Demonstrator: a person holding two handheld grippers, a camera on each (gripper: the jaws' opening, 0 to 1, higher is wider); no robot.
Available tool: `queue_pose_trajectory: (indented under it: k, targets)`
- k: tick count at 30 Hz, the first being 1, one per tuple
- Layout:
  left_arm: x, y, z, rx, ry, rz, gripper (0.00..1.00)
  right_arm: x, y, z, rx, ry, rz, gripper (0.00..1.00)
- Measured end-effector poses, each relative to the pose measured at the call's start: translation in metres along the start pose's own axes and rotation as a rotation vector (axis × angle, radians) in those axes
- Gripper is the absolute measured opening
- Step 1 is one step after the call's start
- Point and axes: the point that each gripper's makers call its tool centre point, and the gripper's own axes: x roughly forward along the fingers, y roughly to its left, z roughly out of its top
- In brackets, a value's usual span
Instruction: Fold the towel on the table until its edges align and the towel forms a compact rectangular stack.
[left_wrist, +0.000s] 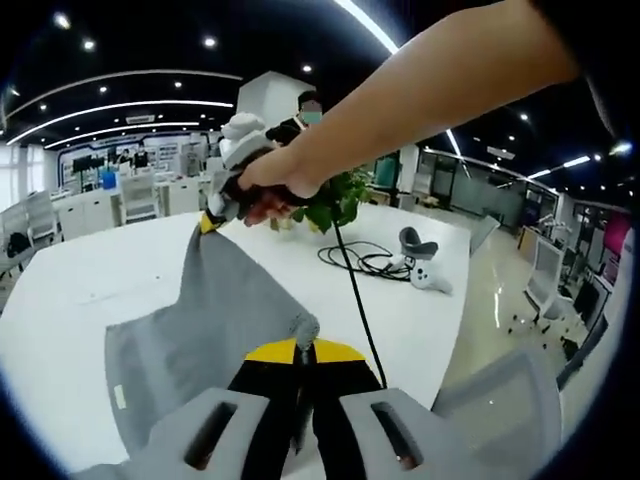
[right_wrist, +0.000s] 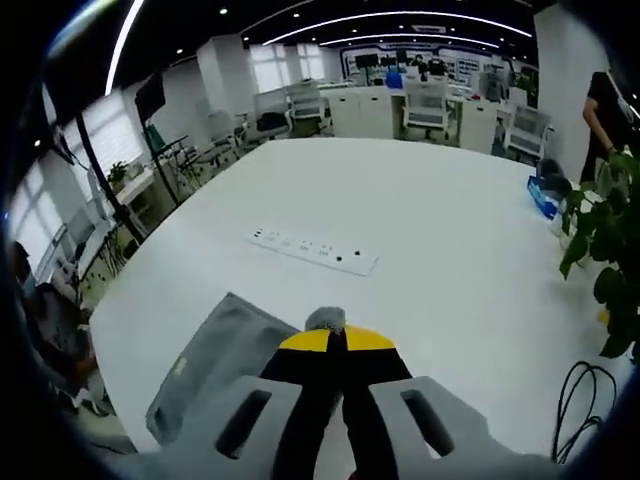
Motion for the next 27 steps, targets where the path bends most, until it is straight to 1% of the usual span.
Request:
queue_pose_trajectory:
  k: [5, 7, 12, 17, 19, 24, 26, 27]
  targets:
    - [-0.014, 0.007, -0.001, -0.003, -0.01, 0.021, 0.03, 0.002, 0.015, 0.005, 0.009, -0.006, 0.005, 0.0]
    - [-0.018, 0.01, -0.004, 0.002, -0.01, 0.028, 0.03, 0.003, 0.02, 0.006, 0.01, -0.007, 0.006, 0.0]
    - [-0.026, 0.02, -0.014, -0.025, -0.002, 0.052, 0.03, 0.009, 0.034, 0.009, 0.011, -0.012, 0.011, 0.0]
    - [-0.034, 0.028, -0.018, -0.016, -0.008, 0.073, 0.03, 0.015, 0.047, 0.012, 0.008, -0.016, 0.013, 0.0]
    - [-0.038, 0.032, -0.019, -0.04, -0.015, 0.078, 0.03, 0.017, 0.052, 0.014, 0.009, -0.018, 0.016, 0.0]
    - [-0.046, 0.041, -0.022, -0.069, -0.021, 0.098, 0.03, 0.023, 0.063, 0.018, 0.02, -0.022, 0.023, 0.0]
    - [-0.05, 0.047, -0.026, -0.121, -0.019, 0.115, 0.03, 0.025, 0.067, 0.018, 0.022, -0.022, 0.023, 0.0]
    - [-0.053, 0.051, -0.026, -0.125, -0.027, 0.119, 0.03, 0.027, 0.071, 0.017, 0.019, -0.022, 0.023, 0.0]
